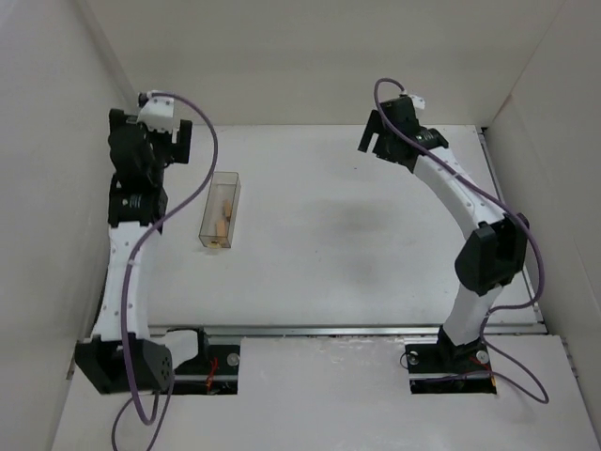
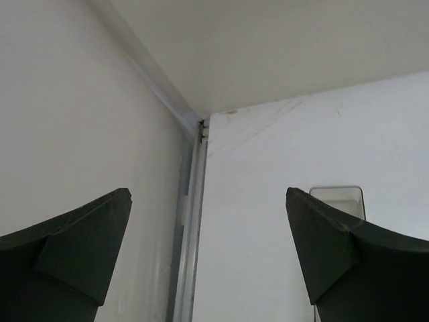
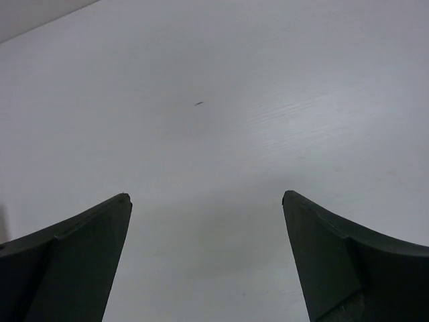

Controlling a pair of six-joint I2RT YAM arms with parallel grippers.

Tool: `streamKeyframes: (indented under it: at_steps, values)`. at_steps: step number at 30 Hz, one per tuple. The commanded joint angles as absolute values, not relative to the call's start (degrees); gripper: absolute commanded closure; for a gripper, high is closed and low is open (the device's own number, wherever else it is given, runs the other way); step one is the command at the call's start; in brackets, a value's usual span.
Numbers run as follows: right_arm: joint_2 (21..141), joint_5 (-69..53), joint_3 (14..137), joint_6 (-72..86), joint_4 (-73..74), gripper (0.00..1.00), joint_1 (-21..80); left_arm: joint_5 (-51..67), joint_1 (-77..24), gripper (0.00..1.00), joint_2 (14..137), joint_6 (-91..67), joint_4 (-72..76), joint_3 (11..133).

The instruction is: Build the wood block tower

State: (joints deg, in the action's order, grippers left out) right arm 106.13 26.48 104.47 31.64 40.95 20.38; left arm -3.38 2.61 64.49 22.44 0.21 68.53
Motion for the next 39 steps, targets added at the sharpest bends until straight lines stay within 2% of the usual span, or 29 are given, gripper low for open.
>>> streamKeyframes:
  at_steps: [1,4,8,11,12,13,15,17,25,29,30,34,35,36,39]
  values:
    - [98.18,-9.28,96.61,21.27,14.8,0.0,18.28,4.2,2.2,0.0,76.84,28.27,-28.33,81.59]
    - [100.01,-2.41,98.78,19.43,18.87,0.0,20.91,5.35,2.2,0.0,87.76,29.0,-42.43,87.26]
    - [101.07,14.19,97.83,16.09,24.6,0.0,24.43,2.74,2.2,0.0,92.45,22.69,-39.56,84.74]
    - [100.55,16.25,93.97,14.95,25.14,0.0,27.06,1.41,2.2,0.14,96.04,17.5,-37.44,84.73]
    - [100.55,16.78,93.09,14.94,25.14,0.0,27.68,0.45,2.2,0.21,97.28,16.45,-37.44,84.73]
    - [100.02,16.79,91.34,14.94,24.61,0.0,28.73,-0.08,2.2,0.35,98.51,14.7,-37.44,84.73]
    - [100.02,17.92,89.83,14.94,24.61,0.0,29.61,-0.09,2.2,0.44,102.02,13.89,-37.44,84.73]
    - [100.02,19.23,88.51,14.94,24.61,0.0,30.32,3.41,2.2,0.48,103.53,13.36,-37.44,84.73]
    - [100.02,23.9,87.28,15.47,25.75,0.0,32.08,6.67,2.2,0.49,105.81,12.83,-35.6,82.44]
    - [100.02,24.96,86.75,15.47,26.28,0.0,32.61,5.9,2.2,0.63,107.91,11.7,-34.54,81.83]
    - [100.02,24.96,86.75,15.47,26.28,0.0,32.61,5.28,2.2,0.72,108.45,11.69,-34.54,81.83]
    - [100.02,26.28,86.75,15.47,26.28,0.0,33.13,3.96,2.2,0.83,109.86,10.47,-34.54,82.88]
    - [100.02,26.28,86.75,15.47,26.28,0.0,33.13,3.43,2.2,0.95,110.47,9.85,-34.54,82.88]
    - [100.02,26.89,86.75,15.47,26.28,0.0,33.13,2.91,2.2,1.0,110.48,9.84,-34.54,83.4]
    - [100.02,27.42,86.75,15.47,26.28,0.0,33.13,0.63,2.2,1.0,111.01,9.84,-35.07,85.33]
